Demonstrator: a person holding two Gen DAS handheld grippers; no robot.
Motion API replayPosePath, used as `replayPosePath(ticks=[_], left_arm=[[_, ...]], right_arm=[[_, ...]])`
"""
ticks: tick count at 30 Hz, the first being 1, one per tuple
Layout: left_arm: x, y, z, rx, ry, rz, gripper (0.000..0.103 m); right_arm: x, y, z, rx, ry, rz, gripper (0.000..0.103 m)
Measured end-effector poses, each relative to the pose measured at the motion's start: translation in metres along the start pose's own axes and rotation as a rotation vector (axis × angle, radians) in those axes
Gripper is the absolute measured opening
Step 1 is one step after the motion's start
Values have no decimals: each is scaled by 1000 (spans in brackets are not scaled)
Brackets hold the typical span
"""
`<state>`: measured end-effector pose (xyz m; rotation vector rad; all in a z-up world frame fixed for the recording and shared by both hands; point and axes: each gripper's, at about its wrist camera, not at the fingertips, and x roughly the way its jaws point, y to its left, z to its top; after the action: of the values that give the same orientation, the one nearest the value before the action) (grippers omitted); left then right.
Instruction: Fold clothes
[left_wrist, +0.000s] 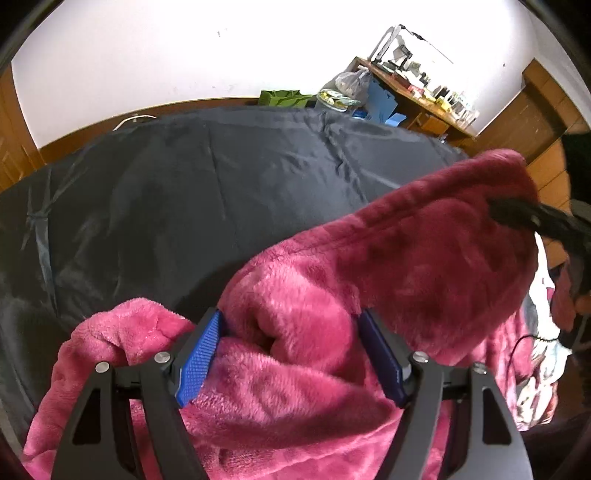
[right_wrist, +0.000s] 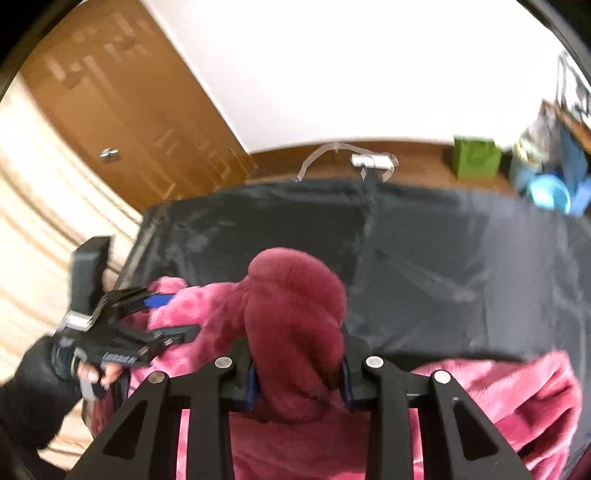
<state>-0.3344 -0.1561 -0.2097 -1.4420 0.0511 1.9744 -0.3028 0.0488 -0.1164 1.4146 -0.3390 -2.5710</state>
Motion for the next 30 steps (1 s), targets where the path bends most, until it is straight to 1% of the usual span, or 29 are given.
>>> replayPosePath(ticks=[2,5,6,7,8,9,13,14,16,18,20,23,24,26,30], left_arm=[[2,2,6,-18,20,-38,79],[5,2,14,-34,42,-104,79],[6,1,16,-25,45,-116,78],[6,-1,18,-14,47,-126,65],[6,-3,20,-3,49,-136,41],[5,-5,22,11,55,-132,35],[-7,-4,25,23,40,-150,32],[-11,-3,26,19,33,-161,29],[-18,-1,29,11,15,-168,28],[-29,0,32,4,-22,-146,28],[-45,3,34,-6,-87,-101,30],[-60,14,36,-49,-147,-87,31],[-61,17,37,-63,-157,-96,31],[-62,23,38,-84,-163,-115,30],[-57,34,38,-119,-140,-130,31]], right_arm=[[-9,20,-3,-67,-30,-17,34],[-16,36,-7,-132,-58,-50,34],[-18,40,-8,-153,-66,-61,34],[-18,44,-9,-164,-74,-71,34],[-18,44,-9,-164,-82,-75,34],[-20,43,-8,-159,-90,-79,34],[-31,40,-7,-163,-125,-101,34],[-34,41,-6,-172,-135,-115,34],[-38,46,-7,-205,-157,-157,34],[-41,54,-6,-237,-189,-197,34],[-46,60,-5,-260,-220,-225,34],[-51,69,-3,-293,-269,-267,34],[-52,71,-2,-298,-283,-276,34],[-52,71,1,-290,-300,-285,34],[-52,72,6,-274,-322,-290,34]])
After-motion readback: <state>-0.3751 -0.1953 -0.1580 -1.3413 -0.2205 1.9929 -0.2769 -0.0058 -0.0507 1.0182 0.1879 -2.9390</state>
